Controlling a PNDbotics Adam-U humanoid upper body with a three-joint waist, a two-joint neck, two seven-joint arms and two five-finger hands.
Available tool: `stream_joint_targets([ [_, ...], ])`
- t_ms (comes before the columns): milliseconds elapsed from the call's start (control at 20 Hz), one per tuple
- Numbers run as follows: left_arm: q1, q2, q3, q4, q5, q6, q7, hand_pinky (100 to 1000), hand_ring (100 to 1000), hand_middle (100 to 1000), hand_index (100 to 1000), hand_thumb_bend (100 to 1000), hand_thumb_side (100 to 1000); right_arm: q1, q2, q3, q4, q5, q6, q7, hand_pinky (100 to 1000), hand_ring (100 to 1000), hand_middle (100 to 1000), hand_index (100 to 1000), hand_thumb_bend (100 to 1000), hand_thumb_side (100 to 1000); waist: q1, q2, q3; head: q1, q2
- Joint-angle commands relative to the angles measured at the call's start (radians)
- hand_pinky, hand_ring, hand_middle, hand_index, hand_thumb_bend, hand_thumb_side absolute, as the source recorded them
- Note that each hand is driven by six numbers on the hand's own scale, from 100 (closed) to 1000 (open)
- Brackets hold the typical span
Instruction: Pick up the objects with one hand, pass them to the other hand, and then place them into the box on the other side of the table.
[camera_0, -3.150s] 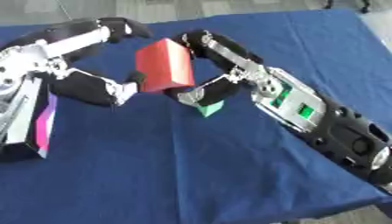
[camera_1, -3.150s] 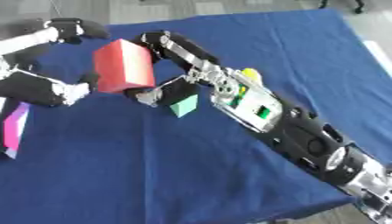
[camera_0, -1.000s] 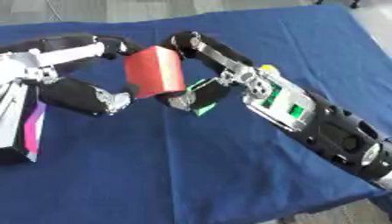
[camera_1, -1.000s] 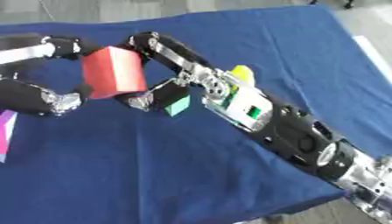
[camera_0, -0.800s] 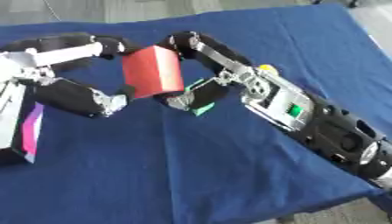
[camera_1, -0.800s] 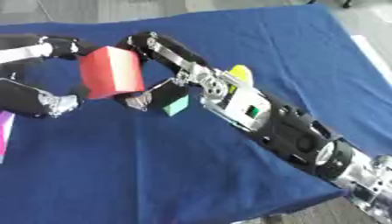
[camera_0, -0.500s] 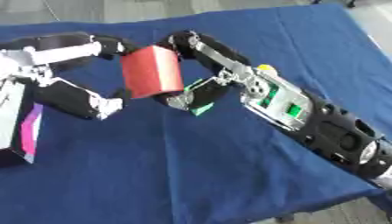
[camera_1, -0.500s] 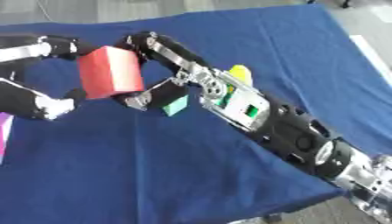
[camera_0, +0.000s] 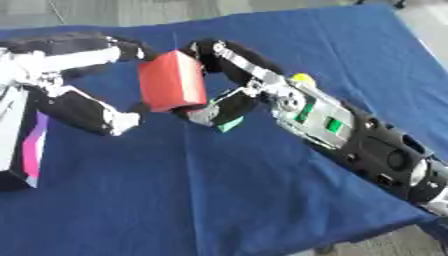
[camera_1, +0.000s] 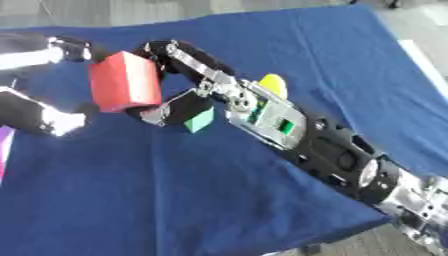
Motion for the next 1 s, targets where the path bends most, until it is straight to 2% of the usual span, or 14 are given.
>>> stream_joint_targets([
  [50, -0.018, -0.003, -0.046, -0.001, -0.015, -0.029, -0.009, 1000, 1000, 931, 961, 142, 305, -0.030, -0.001, -0.024, -0.023, -0.024, -0.005, -0.009, 560, 564, 530, 719, 100, 100, 0.007, -0.004, -0.001, -0.003, -0.002],
  [250, -0.028, -0.003, -0.061, 0.009, -0.042, -0.048, -0.005, 1000, 1000, 924, 967, 197, 357, -0.031, 0.002, -0.023, -0.023, -0.027, -0.007, -0.013, 558, 566, 537, 727, 100, 100, 0.008, -0.004, -0.001, -0.003, -0.002],
  [700, -0.036, -0.006, -0.075, 0.015, -0.069, -0.081, 0.002, 1000, 1000, 796, 970, 211, 451, -0.033, 0.008, -0.025, -0.023, -0.026, -0.021, -0.023, 551, 567, 542, 730, 100, 100, 0.007, -0.004, -0.001, 0.003, -0.002],
  [1000, -0.040, -0.008, -0.081, 0.024, -0.087, -0.086, 0.017, 1000, 1000, 768, 963, 194, 534, -0.035, 0.013, -0.022, -0.023, -0.024, -0.034, -0.025, 553, 571, 547, 734, 100, 100, 0.006, -0.004, 0.000, -0.002, -0.002],
])
